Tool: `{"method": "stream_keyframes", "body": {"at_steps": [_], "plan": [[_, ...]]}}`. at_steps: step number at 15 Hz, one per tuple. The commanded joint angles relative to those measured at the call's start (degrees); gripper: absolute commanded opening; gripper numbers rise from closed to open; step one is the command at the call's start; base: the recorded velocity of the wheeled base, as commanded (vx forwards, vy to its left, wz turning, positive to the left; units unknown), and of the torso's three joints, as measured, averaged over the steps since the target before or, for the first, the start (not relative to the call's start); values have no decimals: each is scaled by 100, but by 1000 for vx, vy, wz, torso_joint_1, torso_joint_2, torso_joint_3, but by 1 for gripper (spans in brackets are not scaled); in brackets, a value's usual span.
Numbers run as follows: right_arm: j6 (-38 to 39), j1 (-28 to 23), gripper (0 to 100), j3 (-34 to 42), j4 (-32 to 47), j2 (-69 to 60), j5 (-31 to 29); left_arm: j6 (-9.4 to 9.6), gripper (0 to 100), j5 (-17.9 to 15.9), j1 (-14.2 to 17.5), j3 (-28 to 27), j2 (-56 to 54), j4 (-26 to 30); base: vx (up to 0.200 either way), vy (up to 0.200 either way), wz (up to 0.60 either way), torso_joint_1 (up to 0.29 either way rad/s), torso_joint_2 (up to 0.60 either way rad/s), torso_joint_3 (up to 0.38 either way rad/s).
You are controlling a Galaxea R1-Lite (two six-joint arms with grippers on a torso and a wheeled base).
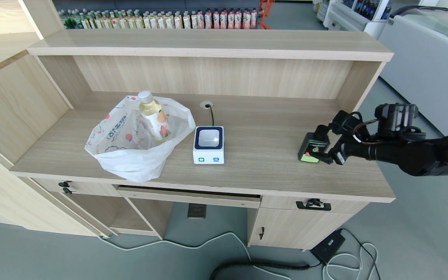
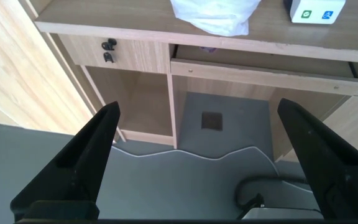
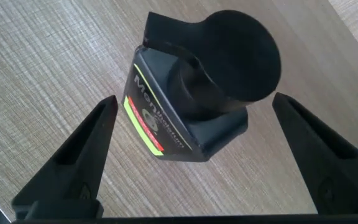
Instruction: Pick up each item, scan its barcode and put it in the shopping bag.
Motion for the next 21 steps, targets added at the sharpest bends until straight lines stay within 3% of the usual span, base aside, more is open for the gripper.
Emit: {"method": "stream_keyframes", "body": {"at_steps": [1, 5, 11, 13, 14, 15, 16, 18, 19, 21], "plan": [[13, 37, 0, -33, -3, 285, 4, -4, 100, 1, -1, 0, -2, -1, 0, 0, 0, 0, 0, 0], [30, 55, 0, -77, -12, 329, 12, -4, 100, 1, -1, 0, -2, -1, 0, 0, 0, 0, 0, 0], [39, 2, 0, 222, -302, -699, 109, -4, 100, 1, -1, 0, -2, -1, 0, 0, 0, 0, 0, 0], [-93, -68, 0, 925, -337, -1727, 92, -4, 100, 1, -1, 0, -2, -1, 0, 0, 0, 0, 0, 0], [-708, -209, 0, 1848, -706, -2712, 100, -4, 100, 1, -1, 0, -2, -1, 0, 0, 0, 0, 0, 0], [-1481, -341, 0, 2261, -935, -3257, 171, -4, 100, 1, -1, 0, -2, -1, 0, 0, 0, 0, 0, 0], [-2343, -385, 0, 2322, -1040, -3617, 680, -4, 100, 1, -1, 0, -2, -1, 0, 0, 0, 0, 0, 0], [-3687, -279, 0, 2744, -1928, -3898, 2403, -4, 100, 1, -1, 0, -2, -1, 0, 0, 0, 0, 0, 0], [-4390, -147, 0, 3034, -2341, -4021, 2825, -4, 100, 1, -1, 0, -2, -1, 0, 0, 0, 0, 0, 0], [-6271, 582, 0, 3184, -2807, -4162, 4108, -4, 100, 1, -1, 0, -2, -1, 0, 0, 0, 0, 0, 0]]}}
